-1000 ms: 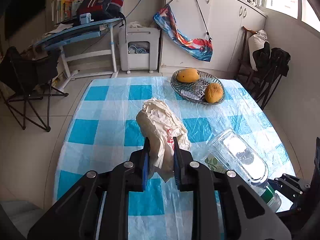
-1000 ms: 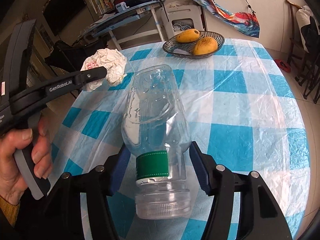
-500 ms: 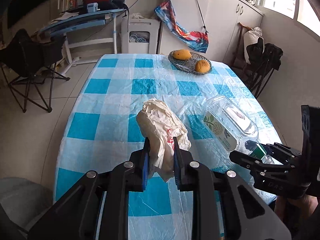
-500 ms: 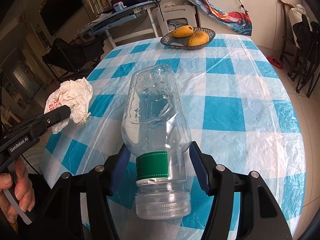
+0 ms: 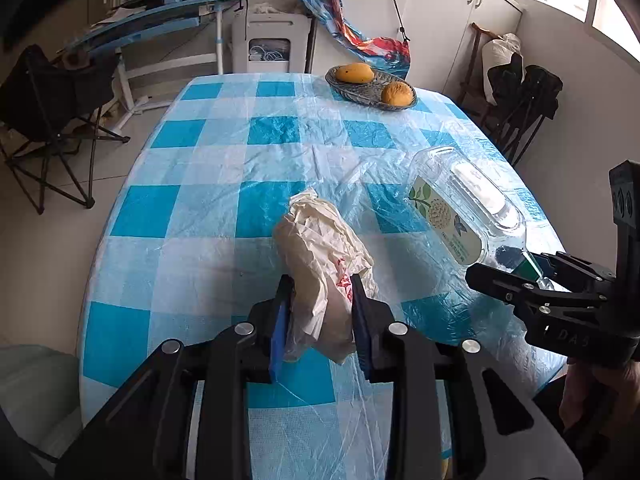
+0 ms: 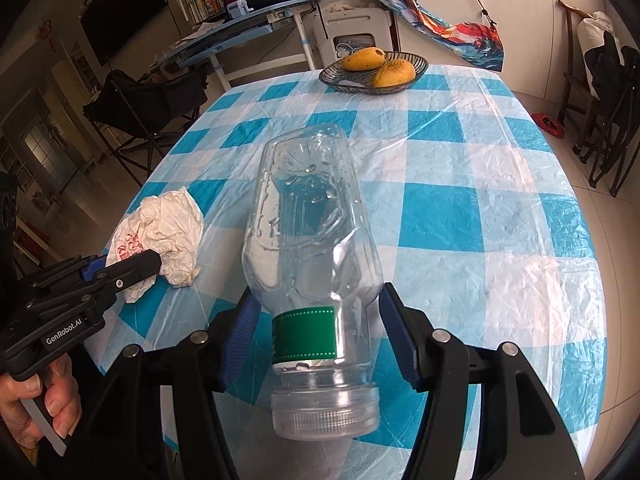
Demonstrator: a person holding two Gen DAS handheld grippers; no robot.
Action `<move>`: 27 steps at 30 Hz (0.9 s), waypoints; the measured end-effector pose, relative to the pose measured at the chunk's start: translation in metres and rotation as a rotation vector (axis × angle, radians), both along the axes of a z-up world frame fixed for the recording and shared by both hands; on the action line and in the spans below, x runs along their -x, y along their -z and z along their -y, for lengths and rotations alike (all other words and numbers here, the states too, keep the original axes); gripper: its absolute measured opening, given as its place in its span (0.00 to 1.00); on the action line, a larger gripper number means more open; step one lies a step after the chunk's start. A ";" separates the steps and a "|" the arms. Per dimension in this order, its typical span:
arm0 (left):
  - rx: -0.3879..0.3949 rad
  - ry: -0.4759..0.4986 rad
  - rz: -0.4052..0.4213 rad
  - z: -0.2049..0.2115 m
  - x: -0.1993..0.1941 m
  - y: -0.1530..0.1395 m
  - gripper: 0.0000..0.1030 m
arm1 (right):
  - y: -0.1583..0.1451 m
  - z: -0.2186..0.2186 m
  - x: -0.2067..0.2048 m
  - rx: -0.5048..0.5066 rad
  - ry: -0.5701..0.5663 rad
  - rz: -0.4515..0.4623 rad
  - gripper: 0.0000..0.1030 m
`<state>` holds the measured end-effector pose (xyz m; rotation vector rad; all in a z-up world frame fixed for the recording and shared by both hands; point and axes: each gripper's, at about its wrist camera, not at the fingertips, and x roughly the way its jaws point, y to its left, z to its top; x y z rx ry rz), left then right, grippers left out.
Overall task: Collect trash
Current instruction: 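Lift the bag with the left gripper while the right gripper lifts the bottle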
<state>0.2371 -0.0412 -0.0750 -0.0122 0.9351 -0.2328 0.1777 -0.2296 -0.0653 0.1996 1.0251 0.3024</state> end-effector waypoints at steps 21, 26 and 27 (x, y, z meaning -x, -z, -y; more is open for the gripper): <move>-0.047 0.010 0.008 0.011 -0.011 0.019 0.33 | 0.003 -0.001 -0.003 -0.012 0.019 0.002 0.59; 0.026 0.028 0.003 0.009 -0.008 0.013 0.17 | 0.000 -0.005 -0.001 -0.015 -0.010 0.014 0.58; 0.039 0.031 0.011 0.008 -0.006 0.009 0.16 | -0.002 -0.005 0.001 -0.019 -0.011 0.020 0.58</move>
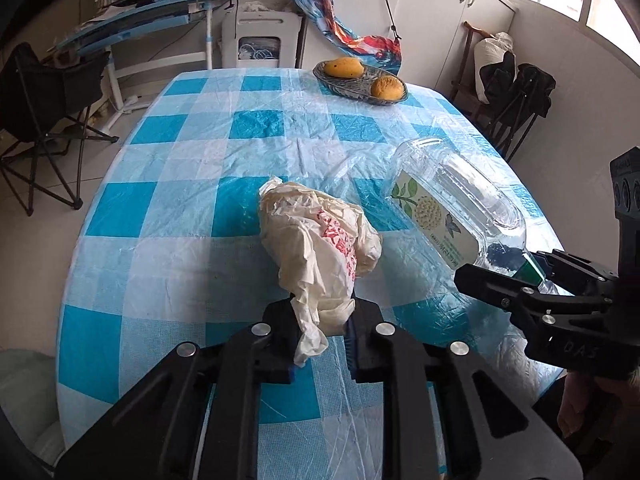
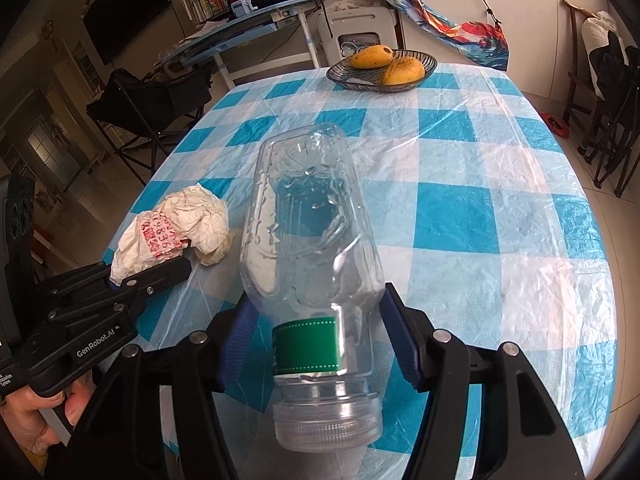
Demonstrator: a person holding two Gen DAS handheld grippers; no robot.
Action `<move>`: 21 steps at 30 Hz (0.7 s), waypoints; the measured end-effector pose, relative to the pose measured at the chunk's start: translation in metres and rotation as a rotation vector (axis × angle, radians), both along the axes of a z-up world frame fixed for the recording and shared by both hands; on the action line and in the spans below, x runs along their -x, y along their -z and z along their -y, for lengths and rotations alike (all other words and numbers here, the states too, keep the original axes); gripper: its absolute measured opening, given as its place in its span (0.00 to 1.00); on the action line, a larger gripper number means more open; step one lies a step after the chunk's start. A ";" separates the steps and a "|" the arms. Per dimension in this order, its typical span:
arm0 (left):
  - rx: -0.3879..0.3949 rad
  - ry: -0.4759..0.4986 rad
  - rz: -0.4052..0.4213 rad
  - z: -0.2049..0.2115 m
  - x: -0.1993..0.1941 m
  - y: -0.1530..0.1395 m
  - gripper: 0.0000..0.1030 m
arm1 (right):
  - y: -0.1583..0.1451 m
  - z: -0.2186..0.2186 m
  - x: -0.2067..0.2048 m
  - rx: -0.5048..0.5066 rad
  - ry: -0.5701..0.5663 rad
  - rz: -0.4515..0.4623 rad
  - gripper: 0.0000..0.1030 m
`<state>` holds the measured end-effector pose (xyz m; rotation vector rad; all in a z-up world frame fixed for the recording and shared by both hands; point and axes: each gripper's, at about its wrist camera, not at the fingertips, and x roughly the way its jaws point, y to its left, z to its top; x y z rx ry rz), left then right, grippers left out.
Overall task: Collect trash
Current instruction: 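Lift the bag with the left gripper while the right gripper lifts the bottle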
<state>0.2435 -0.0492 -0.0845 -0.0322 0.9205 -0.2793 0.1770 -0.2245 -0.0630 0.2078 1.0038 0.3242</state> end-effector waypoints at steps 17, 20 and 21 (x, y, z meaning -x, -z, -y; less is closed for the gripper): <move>0.006 -0.068 -0.014 -0.010 0.001 -0.009 0.62 | 0.004 0.010 0.000 -0.066 0.010 -0.068 0.59; -0.039 -0.084 0.009 -0.008 -0.001 -0.006 0.71 | 0.004 0.008 0.001 -0.058 0.002 -0.062 0.60; -0.051 -0.079 0.003 -0.006 -0.002 -0.004 0.71 | 0.004 0.008 0.001 -0.054 -0.001 -0.061 0.60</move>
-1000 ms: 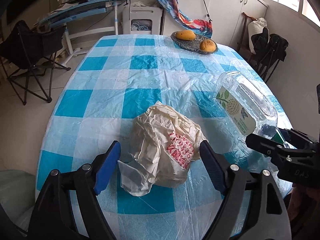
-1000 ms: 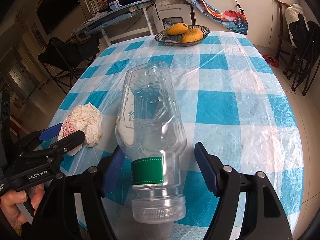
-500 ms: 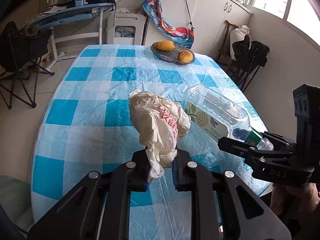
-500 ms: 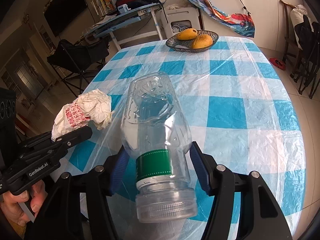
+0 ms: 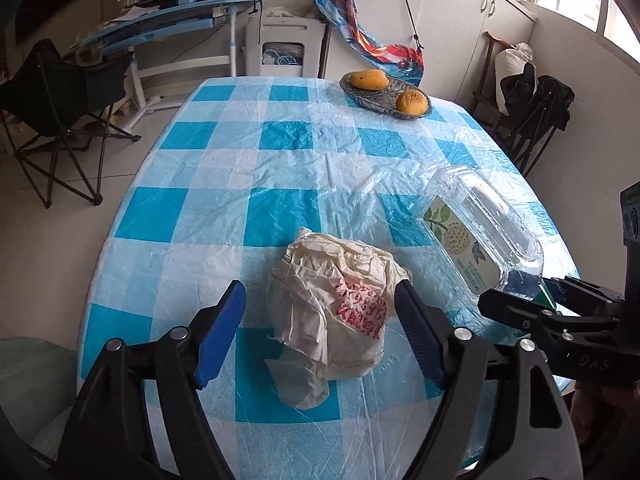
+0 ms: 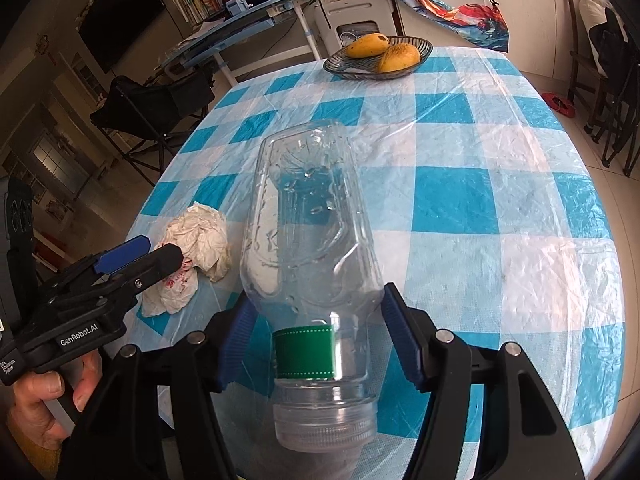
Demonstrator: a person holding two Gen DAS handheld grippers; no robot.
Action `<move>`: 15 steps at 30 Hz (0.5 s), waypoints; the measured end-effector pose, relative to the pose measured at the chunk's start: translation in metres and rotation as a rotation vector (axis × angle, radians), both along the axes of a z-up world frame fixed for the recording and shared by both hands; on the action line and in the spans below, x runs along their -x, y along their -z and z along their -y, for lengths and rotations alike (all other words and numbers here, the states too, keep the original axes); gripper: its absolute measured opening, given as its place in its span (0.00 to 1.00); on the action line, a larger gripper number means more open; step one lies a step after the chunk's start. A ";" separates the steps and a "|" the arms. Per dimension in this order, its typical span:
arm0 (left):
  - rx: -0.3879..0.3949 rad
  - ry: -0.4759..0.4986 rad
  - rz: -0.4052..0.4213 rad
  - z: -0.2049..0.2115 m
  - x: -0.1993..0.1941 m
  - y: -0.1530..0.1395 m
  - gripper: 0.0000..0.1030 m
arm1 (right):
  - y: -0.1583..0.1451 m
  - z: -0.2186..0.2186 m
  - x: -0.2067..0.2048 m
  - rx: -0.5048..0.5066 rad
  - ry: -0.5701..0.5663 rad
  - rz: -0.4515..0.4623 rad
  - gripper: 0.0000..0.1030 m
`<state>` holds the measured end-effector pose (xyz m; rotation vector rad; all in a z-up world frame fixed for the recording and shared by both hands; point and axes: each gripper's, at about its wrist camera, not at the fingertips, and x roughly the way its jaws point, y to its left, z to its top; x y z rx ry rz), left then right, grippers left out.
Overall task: Collect trash
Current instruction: 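Lift the bag with the left gripper while the right gripper lifts the bottle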
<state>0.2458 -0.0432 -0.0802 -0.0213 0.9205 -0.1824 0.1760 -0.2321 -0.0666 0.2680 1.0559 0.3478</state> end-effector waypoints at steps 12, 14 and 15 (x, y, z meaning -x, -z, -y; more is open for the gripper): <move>0.038 0.090 0.052 0.013 0.011 -0.007 0.15 | -0.012 -0.005 0.008 0.010 -0.033 0.055 0.59; 0.047 0.096 0.070 0.013 0.014 -0.012 0.14 | -0.016 -0.004 0.009 0.005 -0.031 0.065 0.59; 0.053 0.095 0.075 0.013 0.016 -0.013 0.14 | -0.018 -0.004 0.010 0.005 -0.029 0.072 0.59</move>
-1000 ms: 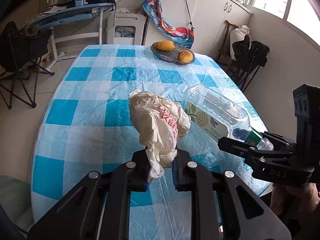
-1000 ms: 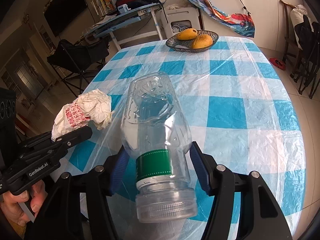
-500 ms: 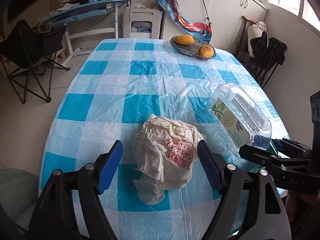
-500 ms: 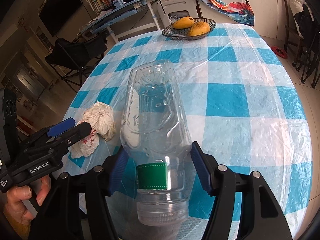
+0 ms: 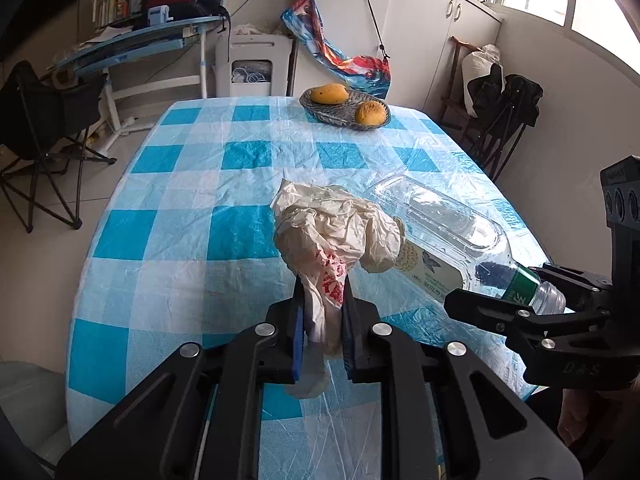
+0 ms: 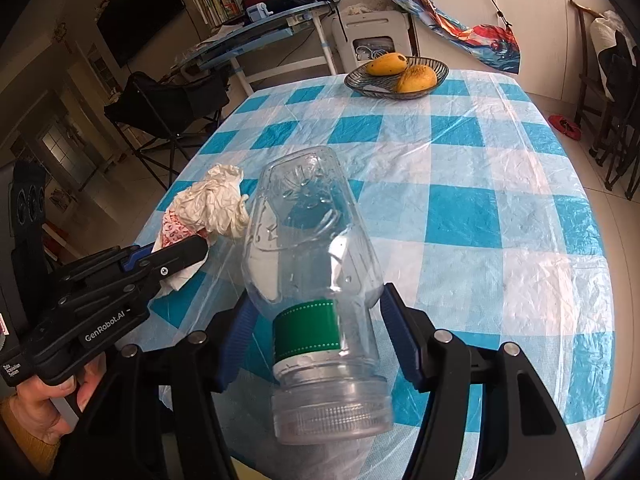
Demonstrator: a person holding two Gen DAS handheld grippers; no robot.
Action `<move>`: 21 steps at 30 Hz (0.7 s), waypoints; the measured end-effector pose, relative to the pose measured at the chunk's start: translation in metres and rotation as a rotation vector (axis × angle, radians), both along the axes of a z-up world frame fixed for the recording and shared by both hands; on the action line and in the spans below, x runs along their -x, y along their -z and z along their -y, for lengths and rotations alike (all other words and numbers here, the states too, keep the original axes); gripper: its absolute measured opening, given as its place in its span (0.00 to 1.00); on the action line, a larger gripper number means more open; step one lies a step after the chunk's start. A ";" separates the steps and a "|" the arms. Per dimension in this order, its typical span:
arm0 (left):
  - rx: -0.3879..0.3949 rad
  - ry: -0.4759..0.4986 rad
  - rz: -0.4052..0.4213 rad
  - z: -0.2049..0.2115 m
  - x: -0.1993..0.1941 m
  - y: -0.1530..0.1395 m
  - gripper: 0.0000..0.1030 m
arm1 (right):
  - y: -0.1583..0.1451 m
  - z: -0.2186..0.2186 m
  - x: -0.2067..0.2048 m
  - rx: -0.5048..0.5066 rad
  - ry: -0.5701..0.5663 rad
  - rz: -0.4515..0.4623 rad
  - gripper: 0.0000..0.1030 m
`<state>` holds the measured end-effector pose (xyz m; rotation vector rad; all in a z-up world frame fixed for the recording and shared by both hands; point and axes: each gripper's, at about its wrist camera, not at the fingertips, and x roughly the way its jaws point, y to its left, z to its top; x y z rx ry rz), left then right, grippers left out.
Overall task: Collect trash
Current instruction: 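Lift the bag with the left gripper while the right gripper lifts the bottle, then carry the bag and bottle over the yellow basin with both grippers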
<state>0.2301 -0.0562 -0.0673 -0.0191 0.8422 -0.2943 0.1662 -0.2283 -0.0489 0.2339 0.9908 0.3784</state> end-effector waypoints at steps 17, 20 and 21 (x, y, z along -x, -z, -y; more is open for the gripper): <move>-0.077 -0.005 0.107 0.003 0.048 -0.027 0.14 | -0.012 0.001 0.021 -0.014 -0.013 0.040 0.58; -0.099 -0.017 0.133 0.002 0.060 -0.036 0.14 | -0.020 0.006 0.025 -0.067 -0.002 0.041 0.58; -0.099 -0.025 0.134 0.001 0.065 -0.038 0.14 | -0.022 0.007 0.028 -0.075 0.000 0.047 0.58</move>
